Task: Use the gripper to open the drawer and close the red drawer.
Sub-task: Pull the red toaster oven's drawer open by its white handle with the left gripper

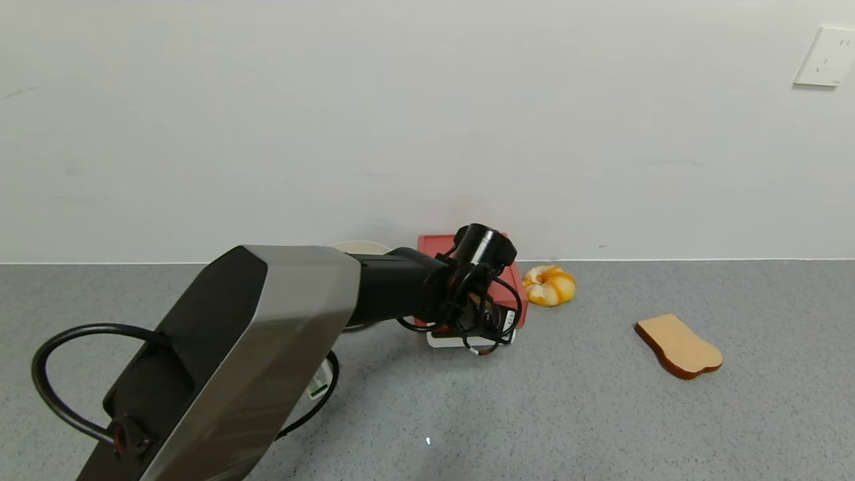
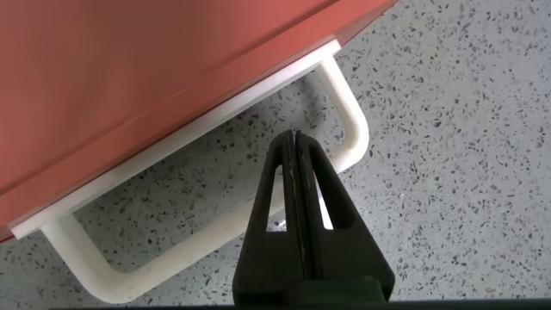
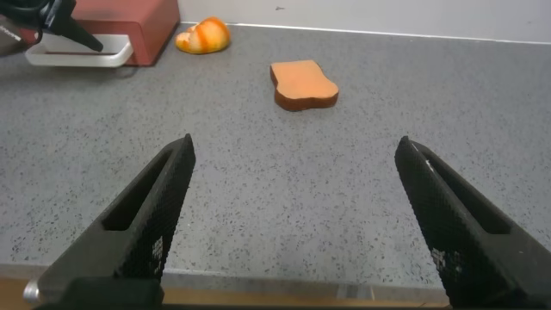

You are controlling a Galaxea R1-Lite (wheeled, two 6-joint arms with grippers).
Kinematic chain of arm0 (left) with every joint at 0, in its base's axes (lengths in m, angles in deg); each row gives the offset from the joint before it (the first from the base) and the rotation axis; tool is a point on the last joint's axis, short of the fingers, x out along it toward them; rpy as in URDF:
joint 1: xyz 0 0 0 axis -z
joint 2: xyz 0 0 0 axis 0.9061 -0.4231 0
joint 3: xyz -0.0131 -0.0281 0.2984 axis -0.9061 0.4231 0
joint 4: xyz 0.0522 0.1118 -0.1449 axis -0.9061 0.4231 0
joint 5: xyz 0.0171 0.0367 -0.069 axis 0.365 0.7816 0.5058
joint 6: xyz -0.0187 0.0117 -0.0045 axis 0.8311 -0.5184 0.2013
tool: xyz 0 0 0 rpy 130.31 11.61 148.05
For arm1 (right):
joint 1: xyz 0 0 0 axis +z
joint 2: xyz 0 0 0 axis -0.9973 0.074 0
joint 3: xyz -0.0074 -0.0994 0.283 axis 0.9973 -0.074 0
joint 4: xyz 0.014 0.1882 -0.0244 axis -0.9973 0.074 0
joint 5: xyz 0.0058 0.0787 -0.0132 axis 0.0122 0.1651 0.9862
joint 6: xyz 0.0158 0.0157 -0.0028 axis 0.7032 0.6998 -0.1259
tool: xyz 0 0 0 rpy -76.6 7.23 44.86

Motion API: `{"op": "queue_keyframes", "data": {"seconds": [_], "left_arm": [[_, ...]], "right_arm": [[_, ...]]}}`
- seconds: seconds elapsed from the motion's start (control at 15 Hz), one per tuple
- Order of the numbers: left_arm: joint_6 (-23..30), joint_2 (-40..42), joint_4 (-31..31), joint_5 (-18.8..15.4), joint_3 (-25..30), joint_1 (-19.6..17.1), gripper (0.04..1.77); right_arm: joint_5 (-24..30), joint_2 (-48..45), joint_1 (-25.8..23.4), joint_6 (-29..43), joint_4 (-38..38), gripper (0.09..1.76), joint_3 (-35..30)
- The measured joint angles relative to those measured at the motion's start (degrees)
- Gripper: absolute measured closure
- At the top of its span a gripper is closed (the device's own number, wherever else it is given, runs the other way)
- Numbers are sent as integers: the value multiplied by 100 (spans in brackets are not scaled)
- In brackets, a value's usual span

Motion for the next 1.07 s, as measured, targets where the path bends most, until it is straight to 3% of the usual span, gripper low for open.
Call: {"op": "queue_keyframes", "data": {"seconds": [0.67,1.07], "left_arm": [[174,-108,59,-221,-33,-21,170],[395,-83,422,-364,-40,-13,170]], "right_arm": [[2,0,0,-1,0,14,0],[0,0,-2,-1,2,14,0]]}}
